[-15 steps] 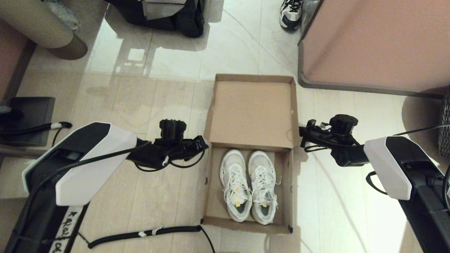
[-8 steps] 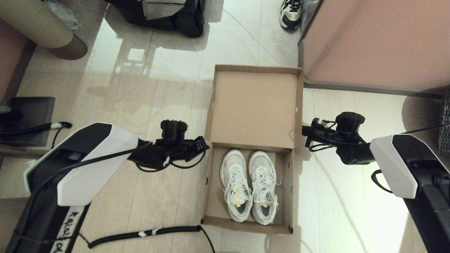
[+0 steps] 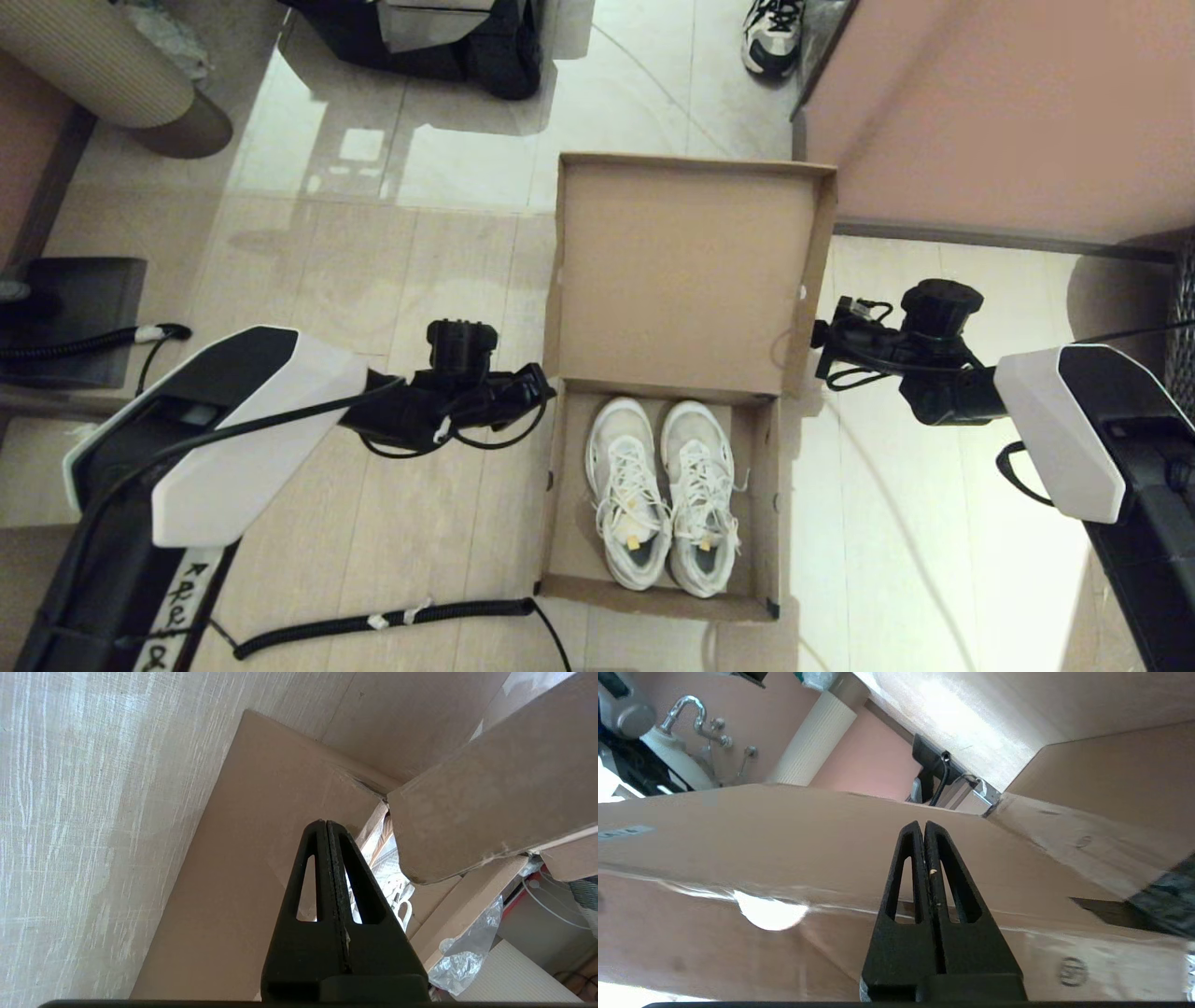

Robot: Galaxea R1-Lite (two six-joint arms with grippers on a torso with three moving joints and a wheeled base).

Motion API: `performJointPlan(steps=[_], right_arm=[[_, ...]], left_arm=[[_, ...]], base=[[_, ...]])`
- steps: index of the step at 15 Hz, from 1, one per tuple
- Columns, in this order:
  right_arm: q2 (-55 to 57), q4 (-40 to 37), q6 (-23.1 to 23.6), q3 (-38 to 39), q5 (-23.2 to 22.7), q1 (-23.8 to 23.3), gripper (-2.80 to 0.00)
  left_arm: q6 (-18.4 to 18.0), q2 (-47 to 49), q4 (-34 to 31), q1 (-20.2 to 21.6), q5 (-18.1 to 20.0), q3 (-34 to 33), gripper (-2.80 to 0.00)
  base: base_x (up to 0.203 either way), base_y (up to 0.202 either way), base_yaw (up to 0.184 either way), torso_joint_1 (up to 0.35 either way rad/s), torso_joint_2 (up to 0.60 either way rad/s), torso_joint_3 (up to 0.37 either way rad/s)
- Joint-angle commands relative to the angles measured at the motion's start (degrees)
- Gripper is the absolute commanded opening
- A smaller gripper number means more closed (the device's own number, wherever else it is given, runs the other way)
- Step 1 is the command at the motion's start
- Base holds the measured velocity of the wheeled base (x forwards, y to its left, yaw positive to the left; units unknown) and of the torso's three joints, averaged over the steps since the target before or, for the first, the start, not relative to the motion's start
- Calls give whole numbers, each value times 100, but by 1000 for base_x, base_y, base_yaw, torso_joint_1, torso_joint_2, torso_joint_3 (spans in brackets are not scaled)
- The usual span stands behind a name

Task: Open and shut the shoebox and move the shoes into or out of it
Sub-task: Close the shoe box

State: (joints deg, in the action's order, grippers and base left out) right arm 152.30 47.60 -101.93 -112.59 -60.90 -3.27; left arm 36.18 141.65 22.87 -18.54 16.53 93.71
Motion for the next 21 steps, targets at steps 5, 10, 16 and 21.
performJointPlan(steps=[5,10,16,21], right_arm=[[-335,38,-64,8,-415,1,-280],[-558,46,-273,0,-929,-23,-280],[-821,67,-460,1,-1196,-42,-280],[-976,74,-529,5,-1543,-77,-280]], left_arm=[[21,-24,25,0,-1,-2,-280],[21,-166,21,0,-18,-22,-280],[21,-930,16,83,-69,-567,-280],[9,-1586,16,544,-279,-851,-280]], base=[[0,0,0,0,0,0],[0,0,0,0,0,0],[0,0,0,0,0,0],[0,0,0,0,0,0]])
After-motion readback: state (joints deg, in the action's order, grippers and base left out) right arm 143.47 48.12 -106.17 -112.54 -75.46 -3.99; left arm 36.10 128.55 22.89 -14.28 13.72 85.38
